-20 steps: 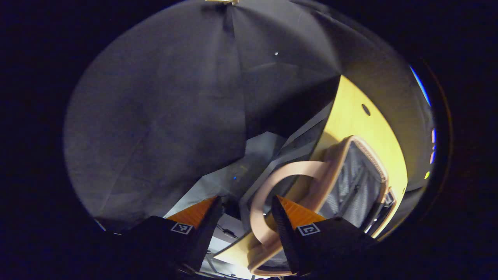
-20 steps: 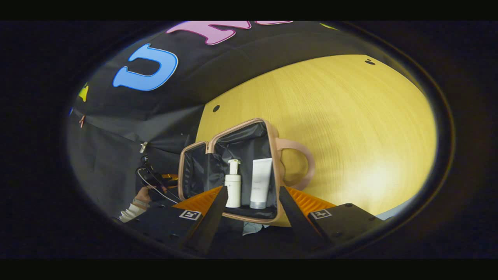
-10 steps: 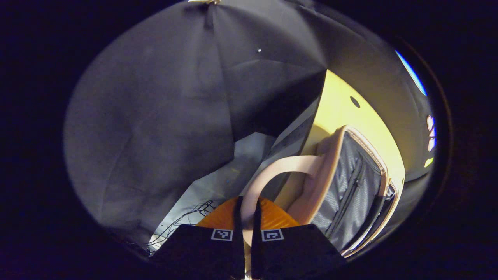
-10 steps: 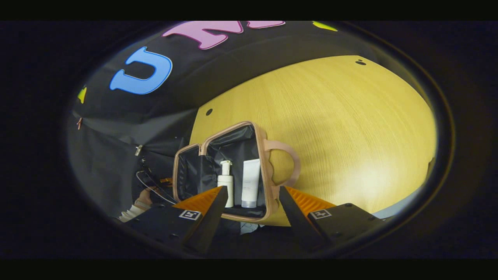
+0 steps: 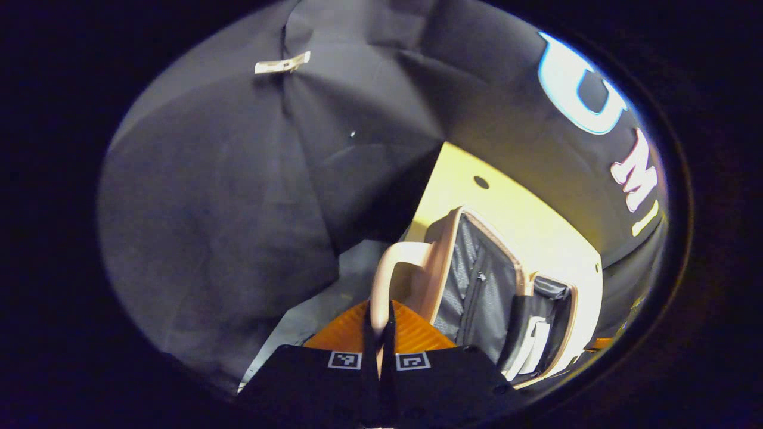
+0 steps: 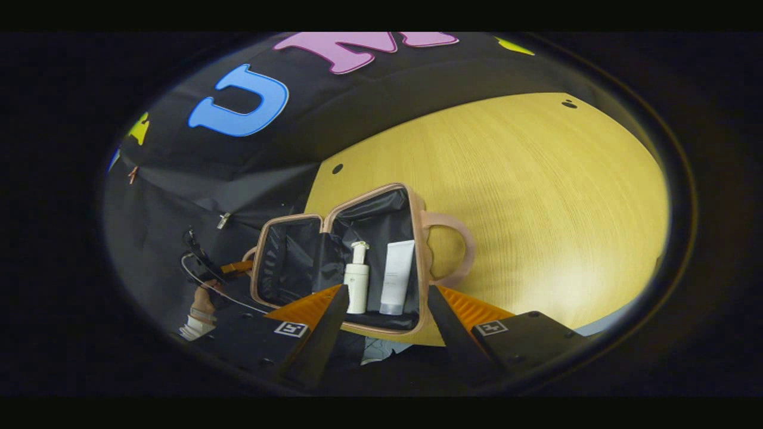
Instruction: First open the suitcase, pack the skin care products into it, and then close the suitcase.
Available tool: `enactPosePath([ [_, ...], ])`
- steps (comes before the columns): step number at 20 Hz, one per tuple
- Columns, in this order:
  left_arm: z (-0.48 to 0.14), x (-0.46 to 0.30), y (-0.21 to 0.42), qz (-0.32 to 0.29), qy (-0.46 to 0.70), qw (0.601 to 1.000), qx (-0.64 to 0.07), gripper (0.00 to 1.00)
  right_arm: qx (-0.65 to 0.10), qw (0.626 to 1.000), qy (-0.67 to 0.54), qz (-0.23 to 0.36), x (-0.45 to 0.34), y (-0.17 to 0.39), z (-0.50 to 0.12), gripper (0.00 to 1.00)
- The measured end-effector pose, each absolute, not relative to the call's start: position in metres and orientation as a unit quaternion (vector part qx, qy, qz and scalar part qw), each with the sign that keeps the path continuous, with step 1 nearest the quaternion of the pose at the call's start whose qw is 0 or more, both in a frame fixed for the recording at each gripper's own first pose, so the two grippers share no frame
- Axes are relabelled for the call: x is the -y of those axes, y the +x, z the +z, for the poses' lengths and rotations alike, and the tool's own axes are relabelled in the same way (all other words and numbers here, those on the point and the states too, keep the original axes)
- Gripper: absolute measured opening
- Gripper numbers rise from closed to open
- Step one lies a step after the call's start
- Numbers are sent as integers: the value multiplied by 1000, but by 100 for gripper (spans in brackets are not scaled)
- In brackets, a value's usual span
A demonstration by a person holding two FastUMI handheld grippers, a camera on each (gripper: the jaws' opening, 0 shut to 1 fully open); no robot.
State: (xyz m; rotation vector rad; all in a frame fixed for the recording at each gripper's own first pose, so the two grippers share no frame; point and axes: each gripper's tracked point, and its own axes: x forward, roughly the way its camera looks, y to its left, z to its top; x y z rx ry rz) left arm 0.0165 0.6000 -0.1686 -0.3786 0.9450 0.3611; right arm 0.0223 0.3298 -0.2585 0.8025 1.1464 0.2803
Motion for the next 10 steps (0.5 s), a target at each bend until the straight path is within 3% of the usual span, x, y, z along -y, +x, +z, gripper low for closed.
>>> enactPosePath([
  [2,-136,-581,25,152,-169,875,-428,10,-516,763,365,137,-330,20,-254,85],
  [3,-118,-572,28,142,-161,882,-419,7,-513,766,362,139,-329,19,-251,85],
  [10,-17,-465,53,20,-155,925,-347,6,-481,784,367,135,-312,12,-235,85],
])
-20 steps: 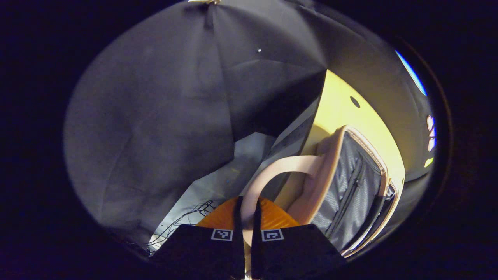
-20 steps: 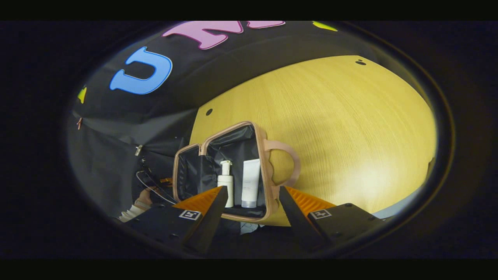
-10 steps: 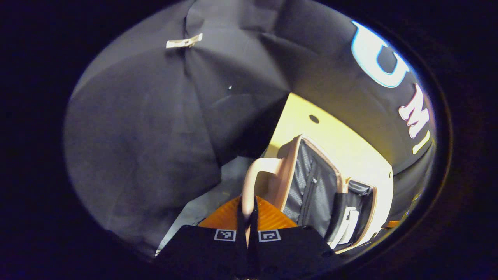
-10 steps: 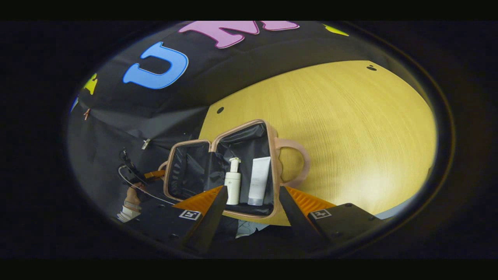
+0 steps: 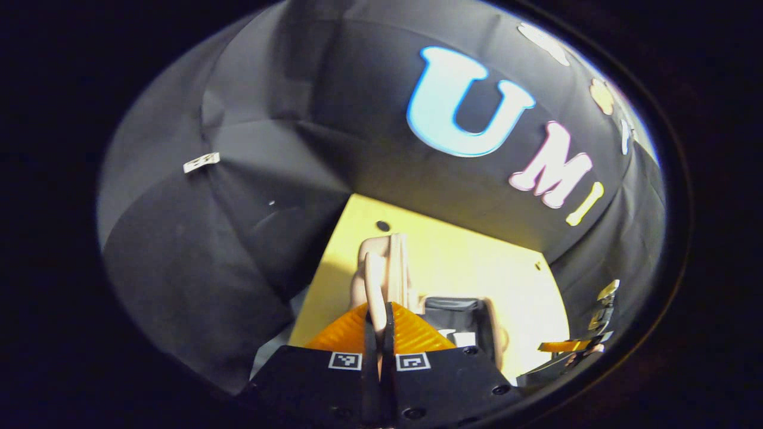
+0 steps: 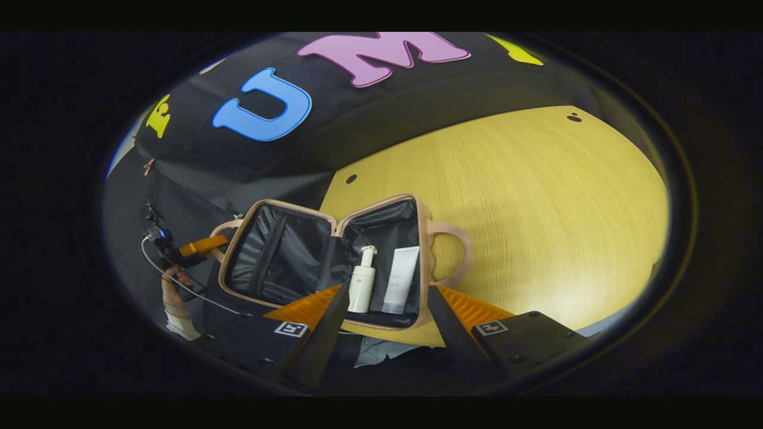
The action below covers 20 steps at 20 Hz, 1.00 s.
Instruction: First open the suitcase, pack the skin care products into it, and then close the suitcase.
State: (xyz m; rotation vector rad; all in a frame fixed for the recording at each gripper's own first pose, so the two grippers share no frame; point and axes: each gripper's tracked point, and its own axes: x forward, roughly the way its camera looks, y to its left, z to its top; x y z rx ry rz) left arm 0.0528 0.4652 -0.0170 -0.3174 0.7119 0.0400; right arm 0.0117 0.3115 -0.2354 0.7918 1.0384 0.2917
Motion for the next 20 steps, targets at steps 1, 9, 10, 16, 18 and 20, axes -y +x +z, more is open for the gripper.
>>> enactPosePath([
  [1,-10,-445,59,-4,-153,927,-342,7,-476,788,368,131,-306,10,-233,85],
  [9,-17,-274,85,-164,-157,909,-350,6,-456,796,389,87,-248,-10,-226,85],
  [10,-26,-255,87,-175,-167,903,-354,6,-453,796,392,83,-241,-12,-225,85],
  [16,-150,-146,94,-204,-159,860,-440,6,-419,806,412,68,-178,-27,-201,85],
  [18,-198,-129,90,-183,-140,845,-483,7,-414,813,405,61,-147,-37,-196,85],
  [20,-230,-118,86,-169,-93,841,-506,7,-406,826,389,46,-111,-48,-194,85],
])
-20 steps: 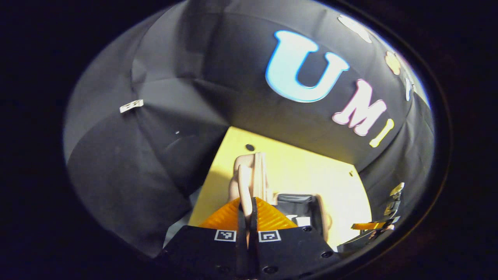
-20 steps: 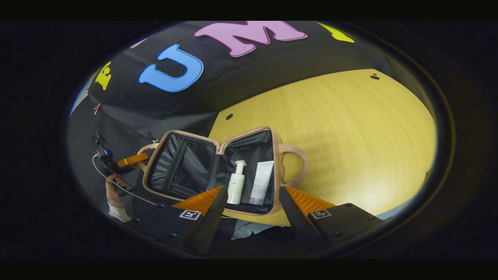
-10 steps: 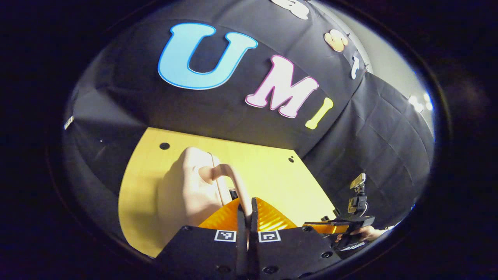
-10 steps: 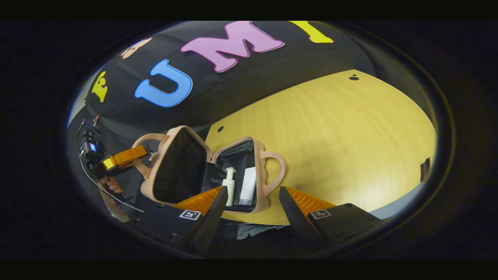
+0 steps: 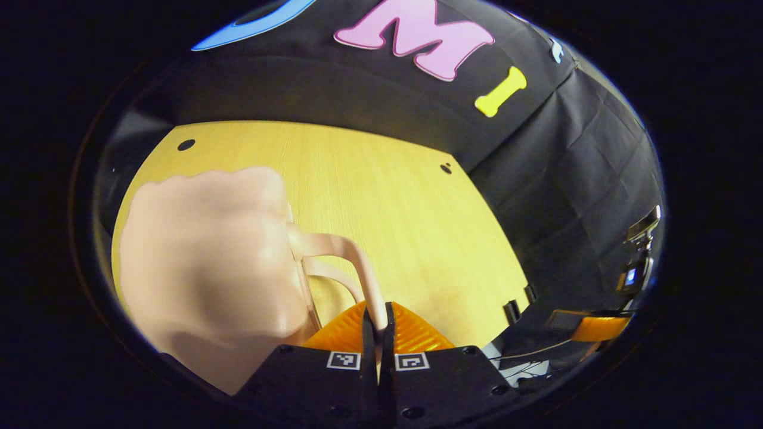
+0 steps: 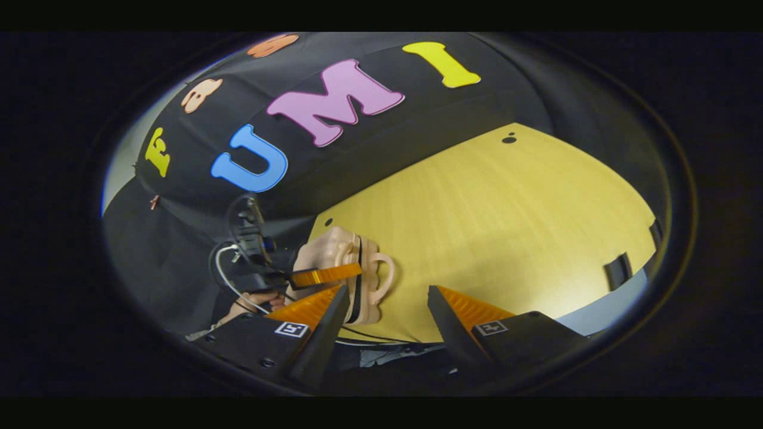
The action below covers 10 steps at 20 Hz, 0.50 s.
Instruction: First open the suitcase, pack the skin care products into it, and then close the suitcase.
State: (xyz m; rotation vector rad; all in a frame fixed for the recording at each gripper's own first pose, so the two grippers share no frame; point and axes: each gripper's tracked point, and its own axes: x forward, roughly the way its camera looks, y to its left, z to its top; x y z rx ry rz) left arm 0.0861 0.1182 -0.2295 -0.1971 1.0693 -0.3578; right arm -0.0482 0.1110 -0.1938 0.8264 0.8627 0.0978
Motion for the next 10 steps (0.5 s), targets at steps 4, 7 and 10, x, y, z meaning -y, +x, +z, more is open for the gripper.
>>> enactPosePath([
  [4,-245,-112,92,-140,-28,849,-509,8,-404,836,371,21,-52,-80,-199,85],
  [7,-244,-104,101,-116,-9,864,-490,24,-407,827,387,16,-25,-101,-207,85],
  [10,-218,-102,100,-81,1,885,-459,93,-405,829,383,28,-11,-110,-217,84],
])
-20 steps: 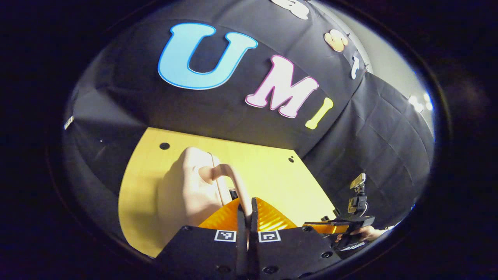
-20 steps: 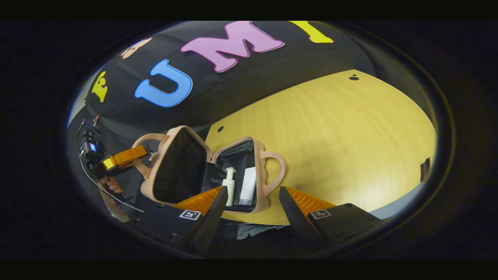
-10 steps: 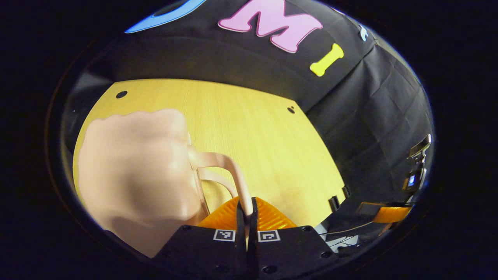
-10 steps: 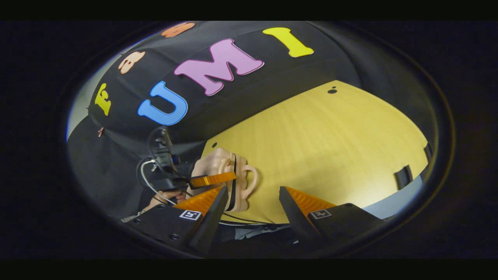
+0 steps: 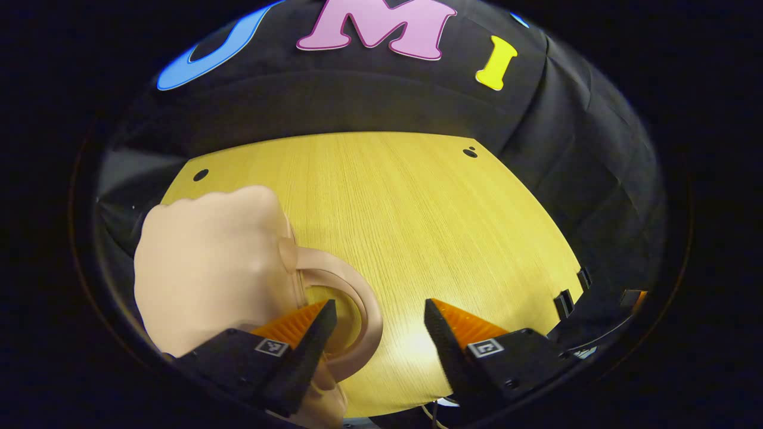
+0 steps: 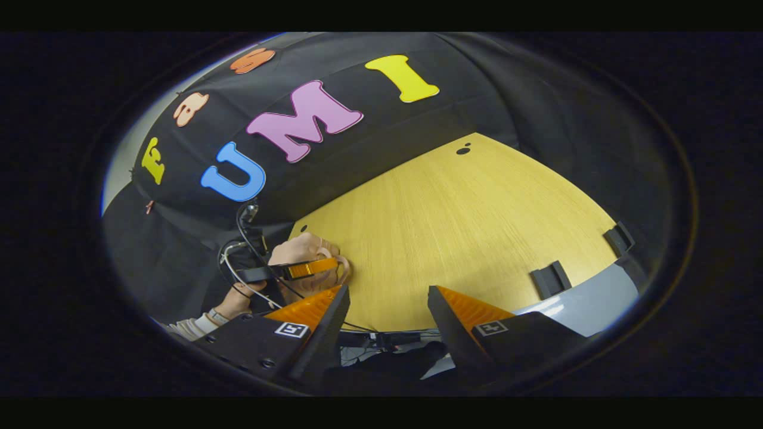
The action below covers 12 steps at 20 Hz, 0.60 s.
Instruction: First open the suitcase, pack the skin care products into it, and then close the suitcase.
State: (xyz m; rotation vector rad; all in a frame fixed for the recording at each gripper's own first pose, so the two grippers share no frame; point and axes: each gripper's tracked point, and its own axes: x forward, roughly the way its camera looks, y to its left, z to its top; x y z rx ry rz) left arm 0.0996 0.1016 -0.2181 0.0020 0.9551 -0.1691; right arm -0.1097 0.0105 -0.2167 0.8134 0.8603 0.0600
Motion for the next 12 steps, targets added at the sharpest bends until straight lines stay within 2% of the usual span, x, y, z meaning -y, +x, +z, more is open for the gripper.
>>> enactPosePath([
  [1,-204,-101,100,-65,7,898,-434,100,-404,833,377,35,-6,-112,-218,85],
  [2,-182,-94,99,-61,8,913,-402,97,-401,838,367,42,0,-112,-218,85],
  [5,-102,-76,83,-47,15,953,-300,97,-372,871,312,69,22,-106,-211,85],
  [9,-14,-54,30,-34,27,973,-228,96,-305,919,237,83,46,-73,-180,85],
  [12,43,-61,9,-16,60,984,-169,96,-232,954,179,67,62,-44,-134,88],
])
